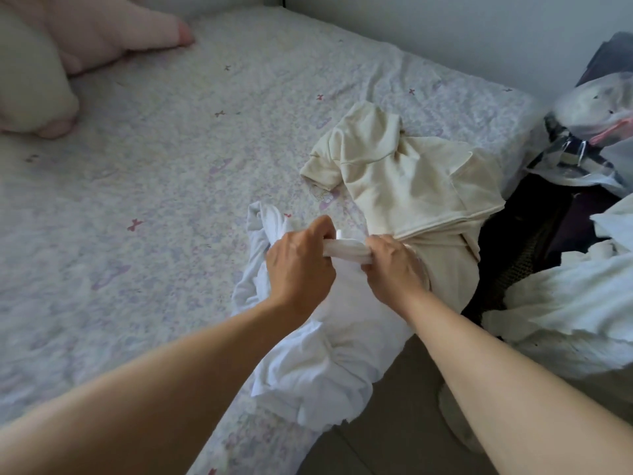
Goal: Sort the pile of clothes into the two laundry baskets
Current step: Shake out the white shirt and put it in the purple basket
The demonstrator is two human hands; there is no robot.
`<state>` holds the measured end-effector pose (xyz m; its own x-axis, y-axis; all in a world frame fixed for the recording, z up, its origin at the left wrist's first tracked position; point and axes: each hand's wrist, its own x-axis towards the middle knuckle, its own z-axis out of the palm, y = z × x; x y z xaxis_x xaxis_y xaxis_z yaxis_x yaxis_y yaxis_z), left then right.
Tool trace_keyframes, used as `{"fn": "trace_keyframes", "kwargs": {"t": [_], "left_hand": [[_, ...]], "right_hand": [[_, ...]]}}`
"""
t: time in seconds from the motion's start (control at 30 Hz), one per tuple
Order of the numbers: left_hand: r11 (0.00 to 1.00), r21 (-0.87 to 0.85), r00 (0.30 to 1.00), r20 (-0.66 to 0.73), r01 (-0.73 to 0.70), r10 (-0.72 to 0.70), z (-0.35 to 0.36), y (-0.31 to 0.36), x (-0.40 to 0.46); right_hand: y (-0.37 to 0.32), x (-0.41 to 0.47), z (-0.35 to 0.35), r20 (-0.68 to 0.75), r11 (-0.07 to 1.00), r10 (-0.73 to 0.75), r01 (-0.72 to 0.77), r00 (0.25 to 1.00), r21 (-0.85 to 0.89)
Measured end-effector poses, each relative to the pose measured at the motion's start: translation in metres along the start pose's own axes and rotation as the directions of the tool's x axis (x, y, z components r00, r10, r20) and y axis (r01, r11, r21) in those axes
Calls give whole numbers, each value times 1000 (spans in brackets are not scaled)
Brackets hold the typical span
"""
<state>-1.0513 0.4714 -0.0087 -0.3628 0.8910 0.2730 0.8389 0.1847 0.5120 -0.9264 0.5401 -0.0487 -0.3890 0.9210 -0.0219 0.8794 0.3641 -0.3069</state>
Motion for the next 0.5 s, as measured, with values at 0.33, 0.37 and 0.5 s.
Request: {"fn": "trace_keyframes", "kwargs": {"t": [0.33, 0.37, 0.5], "left_hand": [[987, -53, 984, -87, 149, -153, -82, 91, -8], [982, -87, 979, -103, 165, -173, -93, 107, -8], [971, -200, 973, -163, 132, -165, -132, 160, -9]], "right_hand": [[9, -59, -132, -224, 996, 55, -70, 973, -61], [11, -68, -151, -215, 998, 52, -60, 975, -34], [25, -99, -220, -132, 998, 61, -58, 989, 24]]}}
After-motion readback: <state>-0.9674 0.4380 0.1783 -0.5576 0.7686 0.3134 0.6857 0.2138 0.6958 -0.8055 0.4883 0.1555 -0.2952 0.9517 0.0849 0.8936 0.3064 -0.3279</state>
